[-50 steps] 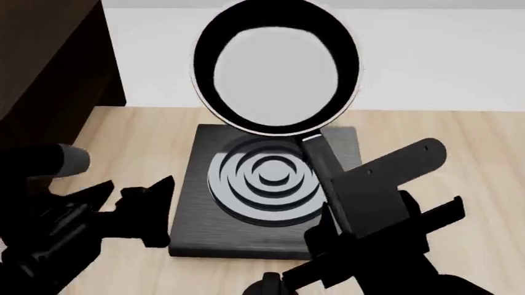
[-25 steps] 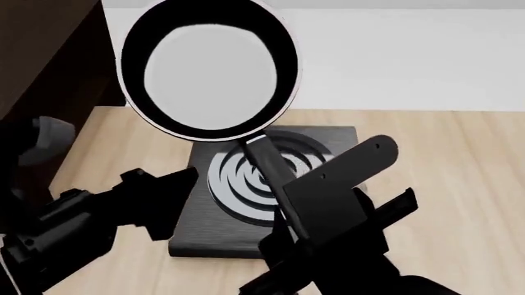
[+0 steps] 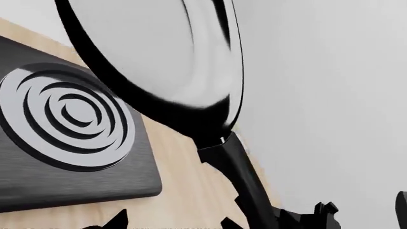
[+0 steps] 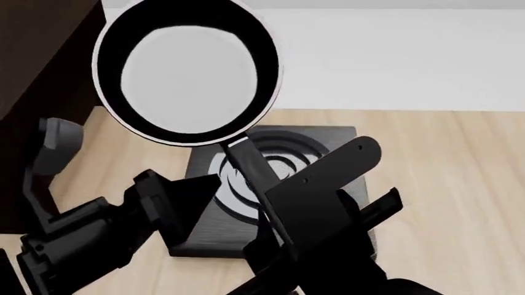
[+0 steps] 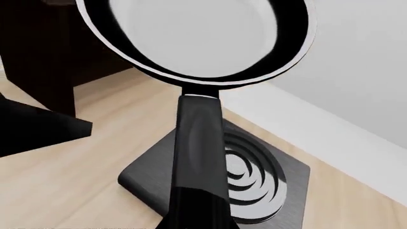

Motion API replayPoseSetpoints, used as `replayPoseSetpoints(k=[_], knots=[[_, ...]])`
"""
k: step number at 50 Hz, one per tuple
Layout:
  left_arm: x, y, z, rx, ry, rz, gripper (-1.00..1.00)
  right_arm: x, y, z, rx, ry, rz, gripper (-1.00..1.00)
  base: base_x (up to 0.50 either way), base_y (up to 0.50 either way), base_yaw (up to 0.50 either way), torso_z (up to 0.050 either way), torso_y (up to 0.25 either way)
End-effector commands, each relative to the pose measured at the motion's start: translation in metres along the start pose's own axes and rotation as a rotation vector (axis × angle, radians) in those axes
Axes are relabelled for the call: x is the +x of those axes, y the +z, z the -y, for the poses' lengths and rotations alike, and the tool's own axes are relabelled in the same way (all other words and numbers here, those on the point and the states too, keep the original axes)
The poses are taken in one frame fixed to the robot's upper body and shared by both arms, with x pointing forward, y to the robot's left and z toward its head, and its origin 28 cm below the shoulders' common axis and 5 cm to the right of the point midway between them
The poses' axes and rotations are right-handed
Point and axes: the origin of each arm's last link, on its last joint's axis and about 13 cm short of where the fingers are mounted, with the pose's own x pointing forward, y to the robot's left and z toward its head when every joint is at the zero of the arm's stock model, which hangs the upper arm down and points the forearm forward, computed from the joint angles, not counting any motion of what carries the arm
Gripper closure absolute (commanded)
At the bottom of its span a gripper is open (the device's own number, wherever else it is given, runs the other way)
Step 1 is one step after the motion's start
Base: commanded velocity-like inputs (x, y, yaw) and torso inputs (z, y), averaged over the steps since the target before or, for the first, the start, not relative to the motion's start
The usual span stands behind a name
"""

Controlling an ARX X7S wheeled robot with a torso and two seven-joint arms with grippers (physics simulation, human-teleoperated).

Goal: Put the frying pan on the cabinet shelf.

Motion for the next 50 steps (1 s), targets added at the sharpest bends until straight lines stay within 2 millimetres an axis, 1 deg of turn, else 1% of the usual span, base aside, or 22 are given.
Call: replayPoseSetpoints(k=[1, 7, 18, 30, 33, 39, 50], knots=[[0.004, 0.003, 0.01, -0.07, -0.041, -0.019, -1.0, -0.001, 0.007, 0.003, -0.027, -0.062, 0.052, 1.0, 0.0, 0.0, 0.0, 0.01, 0.0], [0.007, -0.003, 0.014, -0.098, -0.065, -0.042, -1.0, 0.0, 0.002, 0.0, -0.021, -0.053, 0.046, 1.0, 0.0, 0.0, 0.0, 0.0, 0.002], [0.016, -0.012, 0.01, -0.148, -0.071, -0.065, -1.0, -0.003, 0.003, -0.001, -0.016, -0.056, 0.054, 1.0, 0.0, 0.0, 0.0, 0.0, 0.002], [0.025, -0.004, 0.012, -0.162, -0.064, -0.048, -1.0, -0.007, 0.004, -0.003, -0.02, -0.052, 0.065, 1.0, 0.0, 0.0, 0.0, 0.001, 0.002], [0.027, -0.002, 0.015, -0.163, -0.065, -0.046, -1.0, -0.008, 0.004, -0.006, -0.023, -0.043, 0.067, 1.0, 0.0, 0.0, 0.0, 0.0, 0.0], [0.029, -0.004, 0.018, -0.16, -0.076, -0.055, -1.0, -0.01, 0.003, -0.008, -0.031, -0.038, 0.07, 1.0, 0.0, 0.0, 0.0, 0.0, 0.002], [0.032, -0.011, 0.011, -0.189, -0.056, -0.078, -1.0, -0.016, 0.005, -0.011, -0.028, -0.036, 0.087, 1.0, 0.0, 0.0, 0.0, 0.001, 0.002]])
